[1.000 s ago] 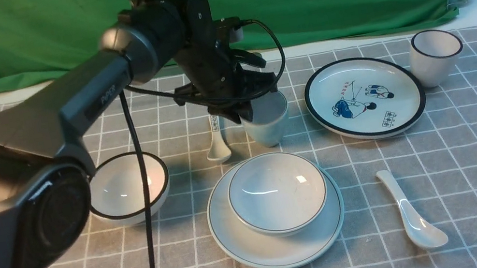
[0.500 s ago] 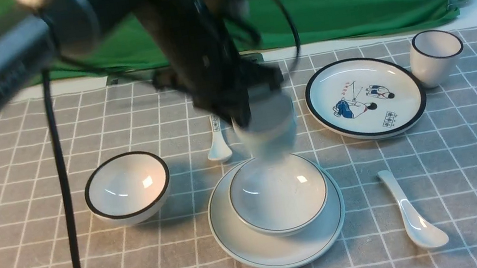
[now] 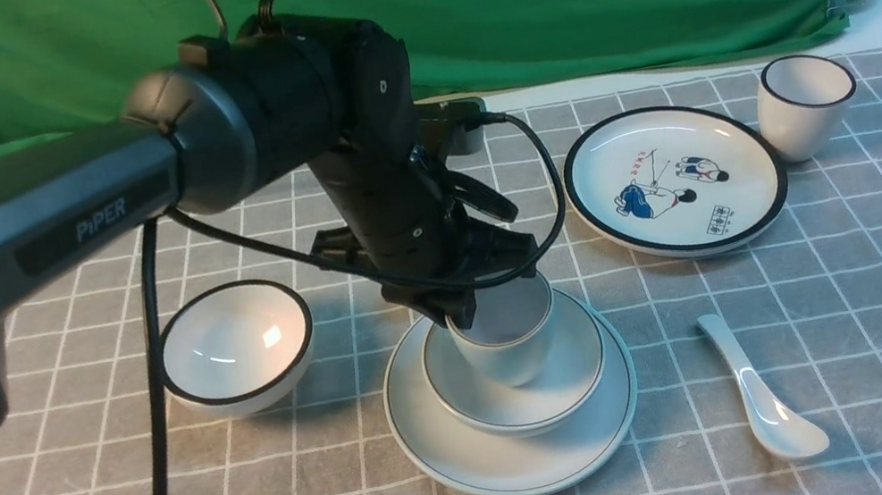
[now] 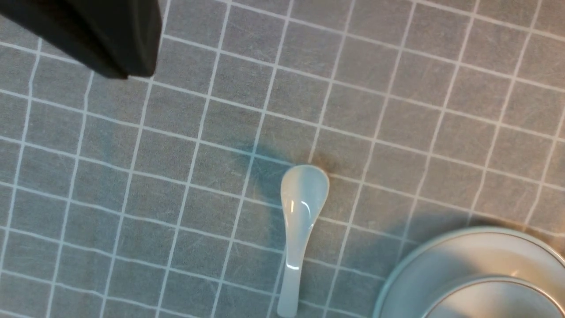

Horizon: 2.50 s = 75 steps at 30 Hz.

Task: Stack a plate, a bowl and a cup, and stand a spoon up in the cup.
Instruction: Use the left arm to put the blue teacup into the blue rice bowl in the middle, then use the right arm to grab a blue soup spoon, then use the right arm to put the blue soup spoon into the blue teacup in the middle

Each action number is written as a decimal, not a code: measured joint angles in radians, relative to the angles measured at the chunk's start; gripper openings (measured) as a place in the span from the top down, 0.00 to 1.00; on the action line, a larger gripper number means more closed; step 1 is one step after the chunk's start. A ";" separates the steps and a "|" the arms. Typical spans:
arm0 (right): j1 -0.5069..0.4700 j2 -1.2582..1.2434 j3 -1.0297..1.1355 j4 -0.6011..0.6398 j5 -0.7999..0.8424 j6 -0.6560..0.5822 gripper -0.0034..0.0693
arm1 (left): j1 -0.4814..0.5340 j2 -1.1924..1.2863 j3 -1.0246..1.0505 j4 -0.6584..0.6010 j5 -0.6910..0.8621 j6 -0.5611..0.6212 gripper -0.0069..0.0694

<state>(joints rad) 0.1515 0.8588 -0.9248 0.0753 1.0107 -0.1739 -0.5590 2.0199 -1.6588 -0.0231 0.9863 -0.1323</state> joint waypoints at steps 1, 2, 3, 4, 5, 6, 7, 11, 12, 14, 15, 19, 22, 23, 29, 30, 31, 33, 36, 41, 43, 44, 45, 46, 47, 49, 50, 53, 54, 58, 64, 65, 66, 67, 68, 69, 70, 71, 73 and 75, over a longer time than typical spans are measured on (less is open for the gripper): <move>0.000 0.010 -0.001 0.000 0.003 0.002 0.90 | 0.000 0.000 0.000 0.000 0.002 0.002 0.74; 0.000 0.025 -0.005 0.000 0.012 0.005 0.90 | 0.000 0.000 0.000 0.000 0.002 0.003 0.69; 0.000 0.042 -0.012 0.000 0.022 0.007 0.90 | 0.000 0.000 0.000 0.000 0.003 0.003 0.63; 0.000 0.063 -0.021 0.000 0.029 0.007 0.90 | 0.000 0.000 0.000 0.000 0.005 0.006 0.58; 0.000 0.072 -0.025 0.000 0.031 0.008 0.90 | 0.000 0.000 -0.001 0.000 0.012 0.005 0.53; 0.000 0.097 -0.036 0.000 0.031 0.008 0.90 | 0.000 0.000 -0.008 0.000 0.030 0.005 0.48; 0.000 0.118 -0.045 0.002 0.028 0.007 0.89 | 0.000 0.000 -0.018 0.000 0.044 0.005 0.45; 0.005 0.223 -0.086 0.046 -0.002 -0.004 0.81 | 0.000 -0.032 -0.064 0.023 0.125 0.005 0.40; 0.017 0.259 -0.096 0.054 -0.013 -0.012 0.76 | 0.000 -0.046 -0.071 0.036 0.136 0.004 0.41; 0.050 0.335 -0.114 0.057 -0.042 -0.025 0.66 | 0.000 -0.099 -0.073 0.068 0.144 -0.006 0.48; 0.065 0.376 -0.122 0.054 -0.058 -0.026 0.60 | 0.000 -0.130 -0.073 0.090 0.148 -0.009 0.53; 0.153 0.554 -0.162 0.013 -0.129 -0.021 0.43 | 0.000 -0.293 -0.016 0.134 0.142 -0.026 0.81; 0.204 0.669 -0.199 -0.034 -0.173 0.016 0.38 | 0.000 -0.414 0.079 0.148 0.111 -0.052 0.88; 0.211 0.699 -0.206 -0.043 -0.181 0.027 0.38 | 0.000 -0.436 0.101 0.150 0.104 -0.057 0.88; 0.233 0.943 -0.325 -0.082 -0.235 0.109 0.35 | 0.000 -0.761 0.504 0.159 -0.053 -0.144 0.90; 0.233 0.982 -0.344 -0.082 -0.240 0.114 0.35 | 0.000 -0.832 0.599 0.160 -0.093 -0.171 0.90; 0.233 0.993 -0.348 -0.082 -0.241 0.114 0.35 | 0.000 -0.840 0.610 0.161 -0.097 -0.175 0.90; 0.233 1.040 -0.360 -0.082 -0.261 0.134 0.35 | 0.000 -0.927 0.719 0.173 -0.134 -0.212 0.90; 0.233 1.093 -0.366 -0.083 -0.301 0.156 0.37 | 0.000 -1.009 0.799 0.187 -0.151 -0.238 0.90; 0.234 1.123 -0.370 -0.075 -0.323 0.151 0.61 | 0.000 -1.035 0.818 0.189 -0.140 -0.243 0.90; 0.235 1.110 -0.369 -0.075 -0.322 0.140 0.72 | 0.000 -1.035 0.818 0.193 -0.141 -0.243 0.90; 0.235 1.094 -0.366 -0.075 -0.320 0.139 0.71 | 0.000 -1.036 0.818 0.194 -0.142 -0.243 0.90; 0.235 1.063 -0.363 -0.075 -0.318 0.138 0.71 | 0.000 -1.036 0.818 0.196 -0.144 -0.243 0.90; 0.237 1.009 -0.357 -0.075 -0.327 0.136 0.71 | 0.000 -1.036 0.818 0.201 -0.144 -0.244 0.90; 0.243 0.939 -0.347 -0.070 -0.360 0.134 0.71 | 0.000 -1.036 0.818 0.211 -0.145 -0.245 0.90; 0.276 0.779 -0.295 -0.059 -0.533 0.128 0.71 | 0.000 -1.036 0.818 0.233 -0.148 -0.245 0.90; 0.301 0.726 -0.266 -0.058 -0.614 0.127 0.71 | 0.000 -1.036 0.818 0.240 -0.156 -0.245 0.90; 0.409 0.564 -0.105 -0.047 -1.017 0.156 0.71 | 0.000 -1.036 0.818 0.246 -0.176 -0.245 0.90; 0.427 0.551 -0.073 -0.045 -1.090 0.165 0.71 | 0.000 -1.036 0.818 0.246 -0.178 -0.245 0.90; 0.516 0.557 0.091 -0.044 -1.498 0.174 0.71 | 0.000 -1.036 0.818 0.249 -0.193 -0.245 0.90; 0.565 0.660 0.127 -0.044 -1.736 0.174 0.71 | 0.000 -1.036 0.818 0.253 -0.210 -0.245 0.90; 0.567 0.680 0.127 -0.044 -1.758 0.168 0.71 | 0.000 -1.036 0.818 0.253 -0.212 -0.245 0.90; 0.568 0.695 0.127 -0.044 -1.784 0.164 0.71 | 0.000 -1.036 0.818 0.253 -0.213 -0.245 0.90; 0.568 0.716 0.127 -0.044 -1.808 0.162 0.71 | 0.000 -1.036 0.818 0.256 -0.213 -0.245 0.90; 0.569 0.736 0.127 -0.044 -1.831 0.157 0.71 | 0.000 -1.036 0.818 0.256 -0.213 -0.245 0.90; 0.569 0.755 0.128 -0.044 -1.847 0.154 0.71 | 0.000 -1.036 0.818 0.256 -0.213 -0.245 0.90; 0.569 0.772 0.129 -0.044 -1.871 0.146 0.71 | 0.000 -1.036 0.818 0.256 -0.213 -0.245 0.90; 0.569 0.783 0.130 -0.044 -1.885 0.140 0.71 | 0.000 -1.036 0.818 0.256 -0.213 -0.245 0.90; 0.569 0.820 0.130 -0.044 -1.919 0.131 0.71 | 0.000 -1.036 0.818 0.256 -0.212 -0.246 0.90; 0.569 0.841 0.130 -0.044 -1.935 0.125 0.71 | 0.000 -1.036 0.818 0.256 -0.212 -0.246 0.90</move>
<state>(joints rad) 0.7201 1.6994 -0.7944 0.0313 -0.9247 -0.0490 -0.5587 0.9842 -0.8410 0.2327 0.7744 -0.3779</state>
